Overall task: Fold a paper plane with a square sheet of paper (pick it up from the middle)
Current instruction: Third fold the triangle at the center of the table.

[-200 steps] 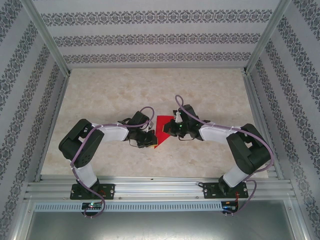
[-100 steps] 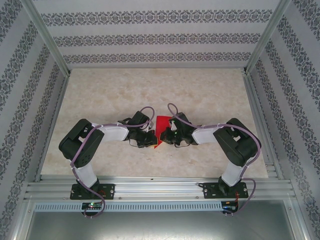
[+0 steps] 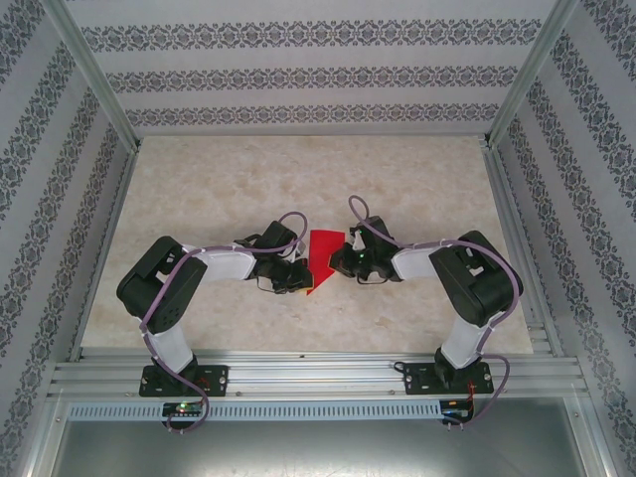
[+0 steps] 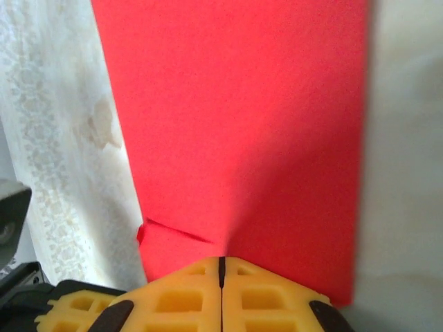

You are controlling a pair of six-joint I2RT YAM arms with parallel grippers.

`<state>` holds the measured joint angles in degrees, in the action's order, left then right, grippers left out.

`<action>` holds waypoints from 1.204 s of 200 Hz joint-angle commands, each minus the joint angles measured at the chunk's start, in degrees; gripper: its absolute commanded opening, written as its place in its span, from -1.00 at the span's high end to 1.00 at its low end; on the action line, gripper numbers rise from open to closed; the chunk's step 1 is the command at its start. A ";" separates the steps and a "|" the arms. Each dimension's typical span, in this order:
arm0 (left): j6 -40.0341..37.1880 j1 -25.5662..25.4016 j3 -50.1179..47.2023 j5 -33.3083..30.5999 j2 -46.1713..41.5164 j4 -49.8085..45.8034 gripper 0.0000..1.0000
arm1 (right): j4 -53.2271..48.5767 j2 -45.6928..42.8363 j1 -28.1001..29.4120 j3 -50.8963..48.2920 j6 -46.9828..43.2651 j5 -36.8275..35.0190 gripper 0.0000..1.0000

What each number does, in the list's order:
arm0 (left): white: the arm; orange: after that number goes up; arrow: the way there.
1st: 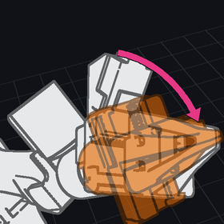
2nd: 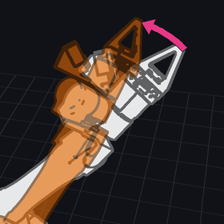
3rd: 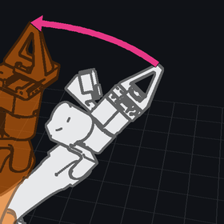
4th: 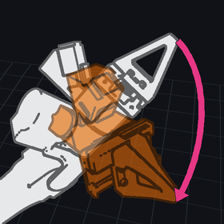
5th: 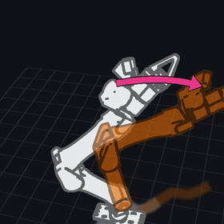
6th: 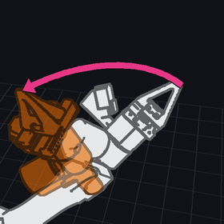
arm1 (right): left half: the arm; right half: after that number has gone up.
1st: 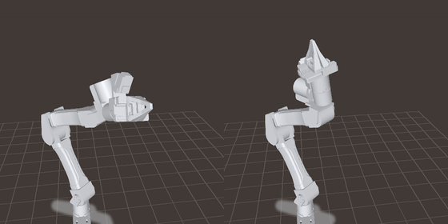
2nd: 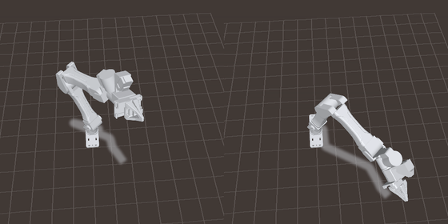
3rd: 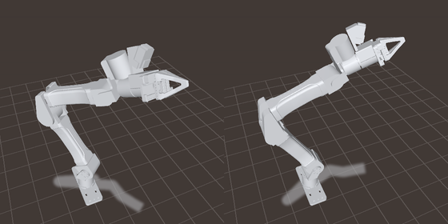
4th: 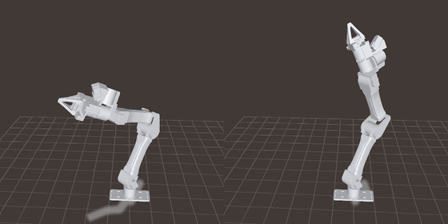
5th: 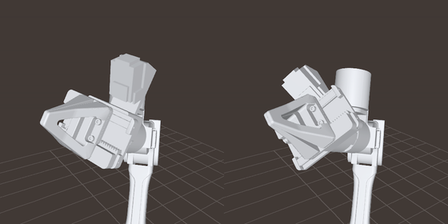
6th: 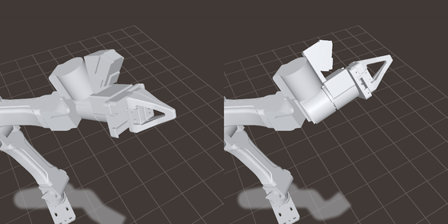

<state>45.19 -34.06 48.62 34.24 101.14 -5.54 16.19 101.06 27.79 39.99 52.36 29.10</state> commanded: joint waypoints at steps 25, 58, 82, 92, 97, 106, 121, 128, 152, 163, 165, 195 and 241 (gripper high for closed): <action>-1.26 0.14 -2.85 -6.53 1.25 -8.43 0.96 | 2.04 2.61 -5.26 -0.82 -3.59 -0.86 0.85; -1.64 0.14 -3.00 -6.18 0.86 -8.35 0.96 | 3.27 0.85 -7.18 -1.09 -3.80 1.23 0.82; -1.77 0.09 -2.76 -5.82 0.90 -8.29 0.95 | 2.57 -3.64 -6.18 -1.02 -3.49 3.19 0.81; -1.70 0.05 -2.68 -5.52 0.92 -8.00 0.95 | 1.95 -5.90 -4.95 -1.35 -3.27 2.93 0.81; -1.63 0.05 -2.68 -5.45 0.89 -7.87 0.95 | 1.30 -6.90 -4.28 -1.47 -3.18 2.39 0.82; -1.53 0.03 -2.81 -5.43 0.85 -7.59 0.95 | 0.36 -8.39 -2.83 -1.95 -2.76 1.11 0.85; -1.47 -0.04 -2.54 -5.36 1.24 -7.51 0.95 | 0.51 -9.79 -0.27 -3.49 -1.15 -1.09 0.88; -1.44 -0.04 -2.45 -5.33 1.34 -7.55 0.95 | 0.49 -10.04 0.74 -4.21 -0.33 -2.23 0.90; -1.43 -0.14 -2.35 -5.40 1.44 -7.51 0.95 | 3.84 -9.51 3.90 -6.33 2.28 -3.78 0.93; -1.51 -0.13 -2.28 -5.50 1.57 -7.55 0.95 | 4.63 -8.78 5.14 -6.28 2.94 -3.82 0.94; -1.46 -0.13 -2.25 -5.45 1.57 -7.55 0.95 | 5.04 -8.53 5.24 -6.31 3.11 -3.67 0.95; -1.25 -0.21 -2.30 -5.63 1.78 -7.29 0.95 | 8.10 -5.93 7.55 -6.06 4.48 -2.13 0.96; -1.14 -0.30 -2.26 -5.75 1.94 -7.20 0.95 | 9.87 -4.40 9.34 -5.56 5.50 -1.39 0.96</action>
<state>44.97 -34.11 48.36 33.82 100.75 -5.56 22.98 95.44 35.70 34.22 56.69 27.51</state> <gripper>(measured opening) 0.064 0.041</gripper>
